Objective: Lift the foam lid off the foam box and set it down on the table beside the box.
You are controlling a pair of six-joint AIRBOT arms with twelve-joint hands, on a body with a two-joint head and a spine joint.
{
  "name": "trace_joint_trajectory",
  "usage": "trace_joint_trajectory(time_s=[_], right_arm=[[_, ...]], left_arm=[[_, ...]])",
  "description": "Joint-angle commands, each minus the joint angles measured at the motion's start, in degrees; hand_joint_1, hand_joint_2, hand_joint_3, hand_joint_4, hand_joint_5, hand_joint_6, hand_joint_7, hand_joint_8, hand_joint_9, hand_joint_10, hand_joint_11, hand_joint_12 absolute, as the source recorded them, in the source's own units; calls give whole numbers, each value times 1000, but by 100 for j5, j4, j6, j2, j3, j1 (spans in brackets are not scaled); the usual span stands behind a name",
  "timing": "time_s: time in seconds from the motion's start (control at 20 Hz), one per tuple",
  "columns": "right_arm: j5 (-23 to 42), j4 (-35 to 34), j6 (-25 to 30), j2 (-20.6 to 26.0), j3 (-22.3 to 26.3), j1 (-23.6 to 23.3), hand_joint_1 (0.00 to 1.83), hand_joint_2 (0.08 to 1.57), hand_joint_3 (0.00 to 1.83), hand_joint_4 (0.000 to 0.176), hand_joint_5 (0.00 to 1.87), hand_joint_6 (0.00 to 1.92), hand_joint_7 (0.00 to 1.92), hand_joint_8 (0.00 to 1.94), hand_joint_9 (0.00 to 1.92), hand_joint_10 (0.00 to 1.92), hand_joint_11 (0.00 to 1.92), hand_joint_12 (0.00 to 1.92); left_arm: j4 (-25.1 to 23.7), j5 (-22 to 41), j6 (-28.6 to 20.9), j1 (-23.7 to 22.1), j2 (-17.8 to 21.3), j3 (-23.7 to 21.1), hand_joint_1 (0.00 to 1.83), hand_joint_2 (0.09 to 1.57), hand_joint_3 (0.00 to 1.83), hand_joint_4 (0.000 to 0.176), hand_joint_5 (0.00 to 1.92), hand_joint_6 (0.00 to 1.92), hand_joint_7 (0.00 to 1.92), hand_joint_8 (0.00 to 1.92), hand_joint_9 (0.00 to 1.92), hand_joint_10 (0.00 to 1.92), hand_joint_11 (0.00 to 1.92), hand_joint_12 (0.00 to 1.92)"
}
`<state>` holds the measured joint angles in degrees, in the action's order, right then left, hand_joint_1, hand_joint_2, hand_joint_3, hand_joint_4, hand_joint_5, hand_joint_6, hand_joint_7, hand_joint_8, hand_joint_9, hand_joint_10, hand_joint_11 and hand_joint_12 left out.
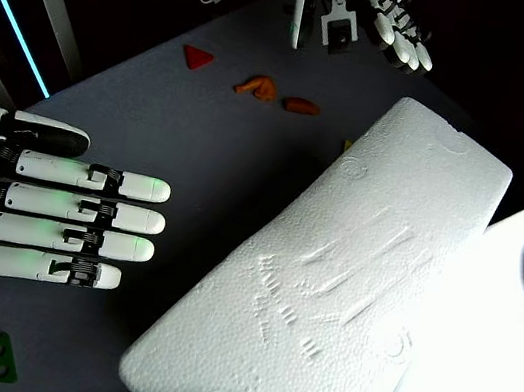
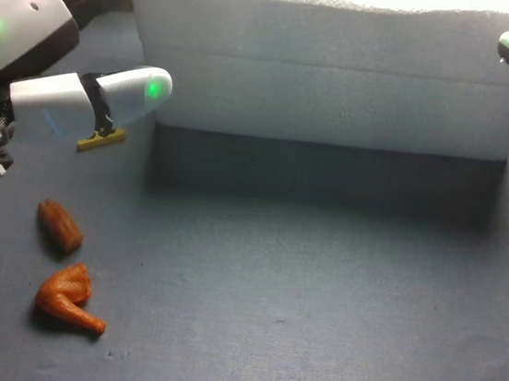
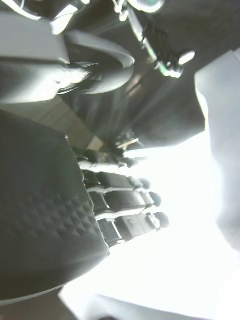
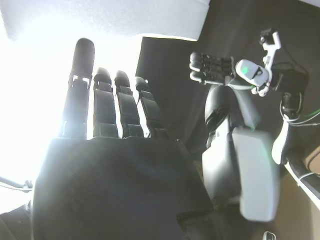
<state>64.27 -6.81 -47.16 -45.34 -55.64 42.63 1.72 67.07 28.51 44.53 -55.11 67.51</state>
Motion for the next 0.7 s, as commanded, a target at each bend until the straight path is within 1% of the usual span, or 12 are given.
trace_joint_trajectory(time_s=[0.0,0.1,0.15,0.2,0.25,0.3,0.35,0.4,0.45,0.5,0.6,0.65], right_arm=[[674,-97,9,49,-31,-65,719,1376,38,0,30,57,0,0,0,0,0,1147],[676,-98,8,49,-31,-65,649,1389,13,0,27,38,0,0,0,0,0,1087],[681,-98,-2,52,-31,-65,640,1388,7,0,21,33,0,0,0,0,0,1073],[689,-100,-17,65,-31,-65,636,1399,3,0,15,23,0,0,0,0,0,1003],[707,-116,-34,86,-31,-67,680,1406,2,0,18,16,0,0,0,0,0,835],[734,-133,-52,100,-30,-73,641,1403,0,0,4,7,0,0,0,0,0,792],[752,-152,-73,108,-30,-86,658,1406,0,0,0,1,0,0,0,0,0,988],[773,-189,-112,115,-31,-98,725,1391,0,0,0,0,0,0,0,0,0,1042],[813,-262,-157,116,-36,-100,734,1387,0,0,0,0,0,0,0,0,0,1116],[852,-321,-171,113,-47,-100,649,1394,0,0,0,0,0,0,0,0,0,978],[950,-489,-187,91,-85,-100,364,1336,0,0,0,0,0,0,0,0,0,630],[994,-616,-212,58,-126,-100,356,1338,0,0,0,0,0,0,0,0,0,529]], left_arm=[[132,687,-59,-25,29,36,167,1334,8,21,79,9,20,1,0,0,0,86],[132,707,-62,-4,30,27,162,1339,3,19,66,2,20,1,0,0,0,114],[132,745,-62,12,35,18,149,1334,0,24,66,1,19,0,0,0,0,110],[134,786,-62,26,50,8,153,1338,1,13,64,0,16,0,0,0,0,73],[144,832,-37,29,80,-10,143,1334,0,22,59,2,4,0,0,0,0,14],[160,867,-3,29,107,-26,168,1338,1,16,56,1,0,0,0,0,0,2],[184,899,24,31,125,-37,156,1346,4,17,46,2,0,0,0,0,0,0],[244,936,66,36,134,-41,168,1343,1,42,47,2,0,0,0,0,0,0],[331,966,106,38,125,-30,191,1337,0,51,53,4,0,0,0,0,0,0],[414,989,130,37,105,-13,212,1323,0,37,51,3,0,0,0,0,35,21],[606,1100,134,27,24,51,452,1308,0,60,16,3,0,0,0,0,9,13],[743,1189,168,8,-23,81,492,1302,12,50,2,0,0,0,0,0,1,127]])
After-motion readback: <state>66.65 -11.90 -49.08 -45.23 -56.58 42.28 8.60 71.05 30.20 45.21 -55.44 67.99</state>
